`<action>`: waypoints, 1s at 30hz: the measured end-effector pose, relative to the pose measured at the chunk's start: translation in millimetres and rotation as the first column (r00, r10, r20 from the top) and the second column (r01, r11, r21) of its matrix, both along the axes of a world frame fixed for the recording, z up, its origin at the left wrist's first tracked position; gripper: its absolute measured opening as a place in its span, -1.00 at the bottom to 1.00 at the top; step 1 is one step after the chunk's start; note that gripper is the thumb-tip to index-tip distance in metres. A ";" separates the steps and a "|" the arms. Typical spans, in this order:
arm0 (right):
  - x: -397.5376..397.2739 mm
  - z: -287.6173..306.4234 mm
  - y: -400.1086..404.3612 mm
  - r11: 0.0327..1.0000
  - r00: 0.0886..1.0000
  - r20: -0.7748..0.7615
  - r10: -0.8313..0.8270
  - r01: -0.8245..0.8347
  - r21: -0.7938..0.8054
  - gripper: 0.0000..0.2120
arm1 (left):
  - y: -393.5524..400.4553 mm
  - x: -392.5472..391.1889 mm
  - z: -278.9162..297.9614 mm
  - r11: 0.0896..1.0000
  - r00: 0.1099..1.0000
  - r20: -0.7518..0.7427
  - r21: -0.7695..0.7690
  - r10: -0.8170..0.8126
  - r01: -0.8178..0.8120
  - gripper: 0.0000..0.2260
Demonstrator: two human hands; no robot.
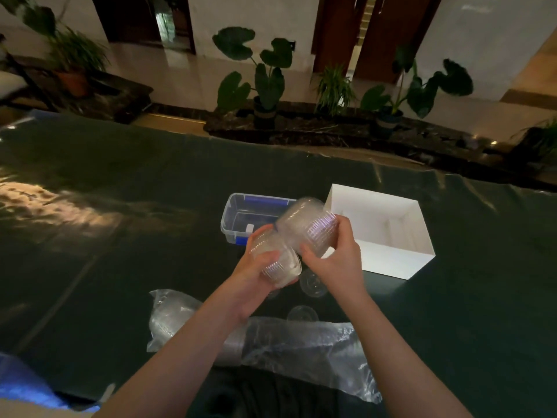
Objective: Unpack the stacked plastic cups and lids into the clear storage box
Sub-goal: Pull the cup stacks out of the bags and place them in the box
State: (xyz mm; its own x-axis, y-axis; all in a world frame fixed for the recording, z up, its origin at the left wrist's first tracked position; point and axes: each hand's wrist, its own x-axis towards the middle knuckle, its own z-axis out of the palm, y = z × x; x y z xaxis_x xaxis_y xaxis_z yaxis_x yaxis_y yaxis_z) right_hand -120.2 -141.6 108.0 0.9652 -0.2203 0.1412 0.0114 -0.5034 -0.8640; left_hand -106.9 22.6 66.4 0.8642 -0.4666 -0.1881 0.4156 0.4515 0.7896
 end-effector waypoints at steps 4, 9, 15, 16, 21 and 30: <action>29.7 9.0 3.3 0.920 0.985 -0.089 -0.148 0.171 0.352 -0.46 | 23.4 24.4 -3.0 1.000 0.997 -0.080 0.011 0.002 -0.001 -0.38; 42.7 17.2 -4.6 0.486 0.862 -0.254 0.439 0.011 0.874 -0.40 | 43.8 46.4 -2.3 0.982 0.991 -0.050 -0.145 -0.125 0.117 -0.23; 52.9 10.8 18.2 0.620 0.799 -0.360 0.481 -0.019 0.784 -0.33 | 50.6 62.1 -5.1 0.970 0.988 -0.043 -0.200 -0.152 0.140 -0.21; 54.2 10.1 18.6 0.643 0.803 -0.366 0.469 -0.027 0.765 -0.34 | 51.6 62.4 -5.5 0.972 0.987 -0.034 -0.184 -0.157 0.149 -0.21; 56.6 10.2 21.8 0.718 0.826 -0.349 0.443 -0.094 0.689 -0.32 | 49.7 55.5 -3.9 0.970 0.977 0.025 -0.117 -0.213 0.214 -0.19; 50.4 6.3 14.2 0.619 0.787 -0.319 0.527 -0.099 0.779 -0.68 | 50.3 49.6 -2.3 0.975 0.983 -0.097 -0.178 -0.155 0.136 0.00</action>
State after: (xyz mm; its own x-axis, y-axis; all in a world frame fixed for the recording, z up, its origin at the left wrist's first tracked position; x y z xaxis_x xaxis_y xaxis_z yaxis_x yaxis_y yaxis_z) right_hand -69.8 -127.4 114.3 0.8676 0.2905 -0.4037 -0.4671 0.1974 -0.8619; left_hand -57.2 72.8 64.0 0.7634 -0.6188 -0.1853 0.5664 0.5035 0.6525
